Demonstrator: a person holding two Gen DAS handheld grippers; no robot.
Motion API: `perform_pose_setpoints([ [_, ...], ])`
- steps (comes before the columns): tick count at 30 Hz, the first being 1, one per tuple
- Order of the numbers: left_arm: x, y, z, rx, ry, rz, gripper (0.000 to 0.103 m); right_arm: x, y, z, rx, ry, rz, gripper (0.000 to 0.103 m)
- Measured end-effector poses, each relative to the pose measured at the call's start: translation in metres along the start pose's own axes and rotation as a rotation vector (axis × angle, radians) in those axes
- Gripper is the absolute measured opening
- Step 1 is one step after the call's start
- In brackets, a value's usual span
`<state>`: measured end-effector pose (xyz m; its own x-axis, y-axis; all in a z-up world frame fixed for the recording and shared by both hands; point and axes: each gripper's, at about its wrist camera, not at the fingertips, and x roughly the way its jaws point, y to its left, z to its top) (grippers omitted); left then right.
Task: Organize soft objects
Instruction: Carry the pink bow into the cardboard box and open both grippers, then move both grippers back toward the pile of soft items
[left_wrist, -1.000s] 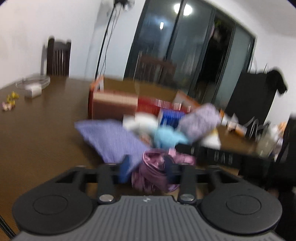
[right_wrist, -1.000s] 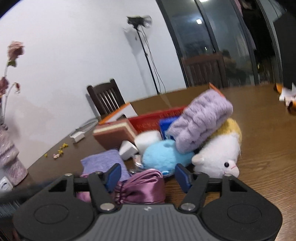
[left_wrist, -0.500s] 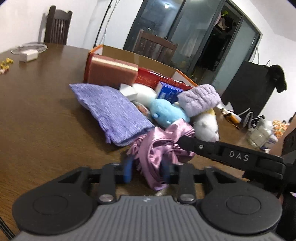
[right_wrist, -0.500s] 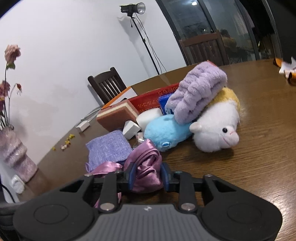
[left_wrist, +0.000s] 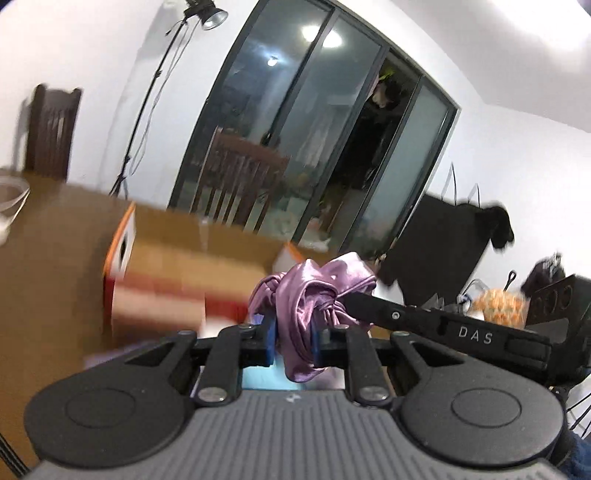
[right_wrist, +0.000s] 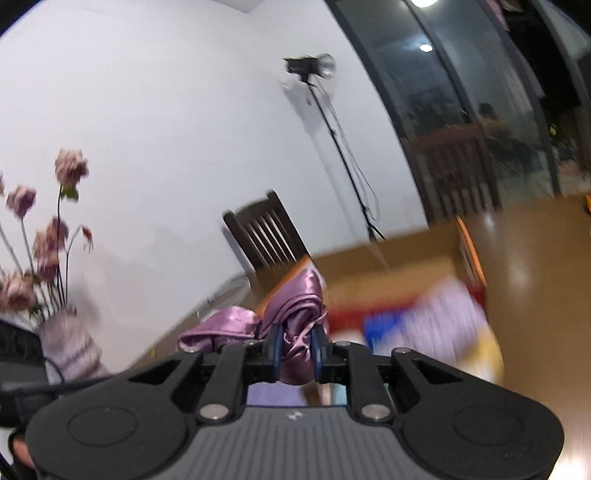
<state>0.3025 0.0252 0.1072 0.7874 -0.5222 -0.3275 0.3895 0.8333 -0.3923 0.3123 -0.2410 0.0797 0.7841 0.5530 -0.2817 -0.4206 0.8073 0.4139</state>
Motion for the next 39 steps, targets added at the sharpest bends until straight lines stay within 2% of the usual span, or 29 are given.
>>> perform_pose_setpoints([
  [3,0.048,0.032,0.055,0.0,0.033,0.0,0.018,0.057,-0.013,0.056,0.011,0.008,-0.008,0.016],
  [6,0.113,0.075,0.1,-0.025,0.106,0.076,0.018,0.131,-0.034,0.102,0.081,0.081,-0.024,0.015],
  [9,0.173,0.115,0.126,-0.047,0.193,0.165,0.018,0.21,-0.062,0.128,0.194,0.185,-0.061,0.015],
  [13,0.232,0.144,0.132,0.008,0.308,0.295,0.02,0.295,-0.091,0.126,0.303,0.306,-0.138,0.015],
  [15,0.25,0.148,0.126,0.071,0.321,0.376,0.022,0.324,-0.099,0.118,0.327,0.333,-0.183,0.015],
  [17,0.259,0.152,0.122,0.102,0.328,0.406,0.027,0.343,-0.107,0.105,0.366,0.359,-0.206,0.015],
  [19,0.259,0.157,0.124,0.079,0.318,0.402,0.045,0.351,-0.111,0.087,0.385,0.392,-0.216,0.021],
  [20,0.254,0.159,0.127,0.056,0.298,0.389,0.049,0.356,-0.112,0.082,0.392,0.414,-0.225,0.021],
  [22,0.247,0.159,0.131,0.054,0.269,0.373,0.052,0.358,-0.108,0.078,0.385,0.418,-0.232,0.024],
  [25,0.239,0.147,0.138,0.082,0.237,0.386,0.054,0.352,-0.102,0.086,0.378,0.39,-0.22,0.036],
  [26,0.232,0.143,0.141,0.085,0.227,0.385,0.055,0.345,-0.097,0.092,0.364,0.379,-0.221,0.037],
  [29,0.208,0.128,0.15,0.097,0.194,0.388,0.067,0.317,-0.086,0.11,0.31,0.328,-0.231,0.037],
  [34,0.163,0.101,0.156,0.114,0.13,0.405,0.076,0.249,-0.066,0.139,0.236,0.262,-0.242,0.039],
  [35,0.148,0.092,0.152,0.128,0.107,0.411,0.078,0.233,-0.062,0.143,0.211,0.246,-0.243,0.04],
  [37,0.119,0.078,0.139,0.146,0.065,0.414,0.086,0.193,-0.059,0.154,0.177,0.219,-0.224,0.049],
  [39,0.087,0.062,0.123,0.158,0.035,0.403,0.09,0.153,-0.051,0.155,0.132,0.211,-0.194,0.051],
])
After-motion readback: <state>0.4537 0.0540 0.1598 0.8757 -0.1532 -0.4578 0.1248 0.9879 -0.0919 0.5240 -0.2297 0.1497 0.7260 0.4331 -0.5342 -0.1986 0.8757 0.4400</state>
